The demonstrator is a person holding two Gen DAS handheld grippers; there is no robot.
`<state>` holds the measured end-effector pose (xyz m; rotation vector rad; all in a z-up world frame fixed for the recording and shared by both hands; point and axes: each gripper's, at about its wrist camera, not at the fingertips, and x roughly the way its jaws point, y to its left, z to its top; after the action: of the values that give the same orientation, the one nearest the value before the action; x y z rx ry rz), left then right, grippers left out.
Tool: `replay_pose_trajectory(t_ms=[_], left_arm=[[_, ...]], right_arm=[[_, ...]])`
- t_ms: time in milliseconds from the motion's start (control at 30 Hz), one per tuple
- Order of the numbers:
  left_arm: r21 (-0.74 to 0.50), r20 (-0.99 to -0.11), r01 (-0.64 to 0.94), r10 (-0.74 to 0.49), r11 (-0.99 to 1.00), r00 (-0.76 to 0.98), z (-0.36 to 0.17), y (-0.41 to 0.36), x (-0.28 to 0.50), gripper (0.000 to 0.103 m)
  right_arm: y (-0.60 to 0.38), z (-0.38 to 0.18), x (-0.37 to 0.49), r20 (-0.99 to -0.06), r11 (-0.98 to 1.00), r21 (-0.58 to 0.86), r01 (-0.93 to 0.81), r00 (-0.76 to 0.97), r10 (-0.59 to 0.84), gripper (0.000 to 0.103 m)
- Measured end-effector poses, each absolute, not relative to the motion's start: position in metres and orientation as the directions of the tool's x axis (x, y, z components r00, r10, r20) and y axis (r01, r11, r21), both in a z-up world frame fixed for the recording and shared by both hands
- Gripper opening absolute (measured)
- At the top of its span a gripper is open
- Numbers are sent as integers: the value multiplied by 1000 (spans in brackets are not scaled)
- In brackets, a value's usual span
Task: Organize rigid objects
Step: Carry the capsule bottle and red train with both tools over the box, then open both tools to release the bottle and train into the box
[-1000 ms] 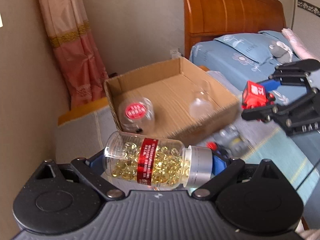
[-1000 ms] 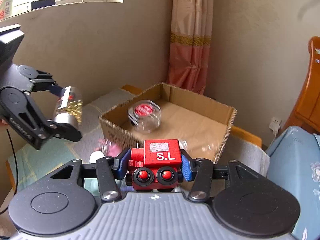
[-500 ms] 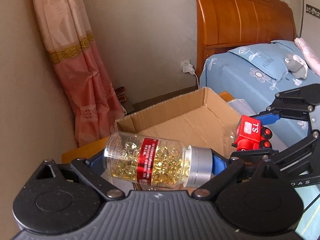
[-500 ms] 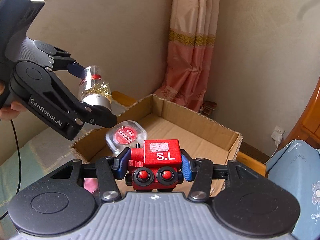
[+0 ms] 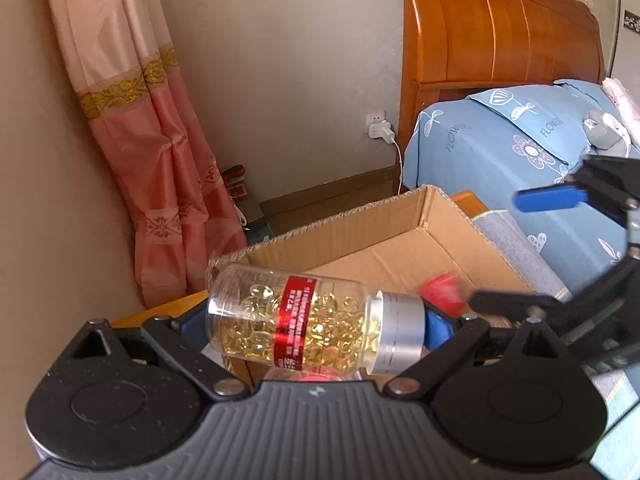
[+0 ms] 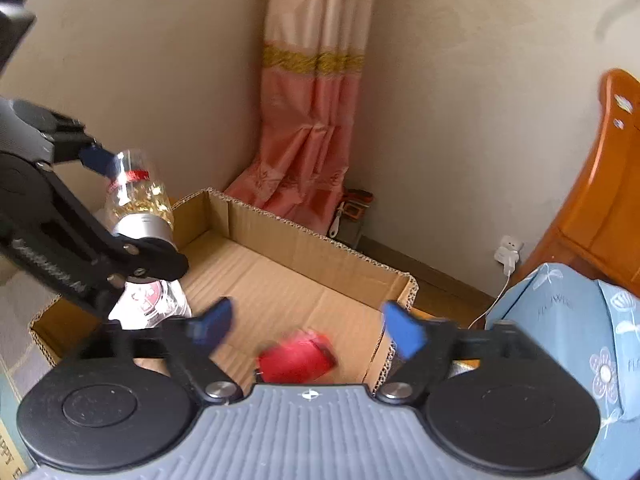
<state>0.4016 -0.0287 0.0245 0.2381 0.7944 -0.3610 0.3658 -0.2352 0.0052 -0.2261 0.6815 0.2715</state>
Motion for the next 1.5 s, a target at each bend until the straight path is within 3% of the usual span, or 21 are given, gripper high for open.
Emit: replay_pose_trajectory(t_ms=[533,1100,1500], left_arm=[[93,-720,352,-182,931,670,24,-37,403,99],[82,-706,348,-193,934,682,55,-12,295,102],[100,-700,323,-164,941,695,21,4,221,102]], right_arm=[[-249,8,326,-655,949,-26,-313,723,220,98],[-224,28,227,-628,936,-33,-351,736,254,103],[-202,-23,149,-654,934,-21,-358,711,258,103]])
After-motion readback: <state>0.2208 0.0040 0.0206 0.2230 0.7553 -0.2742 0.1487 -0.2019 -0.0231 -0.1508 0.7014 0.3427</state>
